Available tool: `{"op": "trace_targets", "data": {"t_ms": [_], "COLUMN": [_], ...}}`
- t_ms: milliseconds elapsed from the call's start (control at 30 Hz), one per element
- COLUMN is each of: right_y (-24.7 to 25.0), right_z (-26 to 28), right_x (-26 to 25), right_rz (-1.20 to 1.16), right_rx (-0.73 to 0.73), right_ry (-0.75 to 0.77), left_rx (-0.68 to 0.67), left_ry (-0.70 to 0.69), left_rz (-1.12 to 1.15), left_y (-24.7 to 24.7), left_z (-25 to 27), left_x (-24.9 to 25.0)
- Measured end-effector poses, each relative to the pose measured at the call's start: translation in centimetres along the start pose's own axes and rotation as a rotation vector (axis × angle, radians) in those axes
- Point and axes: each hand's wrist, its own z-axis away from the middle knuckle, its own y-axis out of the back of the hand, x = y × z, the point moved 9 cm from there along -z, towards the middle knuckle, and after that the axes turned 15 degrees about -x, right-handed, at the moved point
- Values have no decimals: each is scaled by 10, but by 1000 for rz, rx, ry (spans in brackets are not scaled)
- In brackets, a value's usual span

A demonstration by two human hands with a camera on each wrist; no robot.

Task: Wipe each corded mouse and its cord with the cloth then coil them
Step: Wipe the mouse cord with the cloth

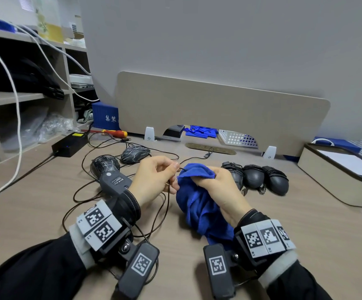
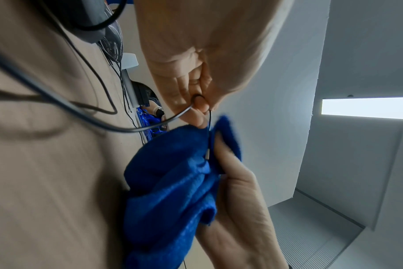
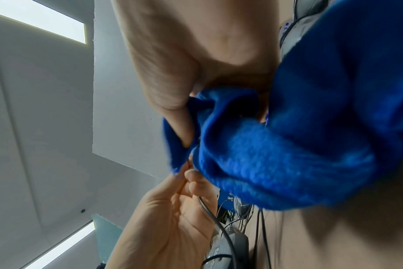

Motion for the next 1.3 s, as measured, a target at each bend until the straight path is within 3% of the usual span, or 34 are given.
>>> {"op": "trace_targets", "data": {"t_ms": [133,300,500,567,667,767,867,1067,1300], "right_y": [7,3,-15,-18,-20,-18,-22,-15,-6], "right_z": [0,0,3,3,0,-1,1,4,3], "right_x": [1,3,-1,-2,7,5,3,-6,-3], "right_rz": [49,-52,-411,-423,-308,-78,-5,125,137], "right_rx": [59,41,-103,-137,-188,-177,-235,-150,-30], "right_ry": [-9,-38,12,0,-68,-22,17,55,-76], "left_rx": [-7,0,14,16,17,23,27,-17,-92], "left_ry": [-1,-8,-11,-10,-8,-15,-23,-26,-44], "left_rz": [-9,-14,-14,-12,5,0,-25,3,-68], "left_y": [-2,0,3,4,3,4,5,-3,-13], "left_z": [0,0,0,0,-1,-1,-1,-1,0], "left_x": [1,1,0,0,-1,-1,0,0,3]}}
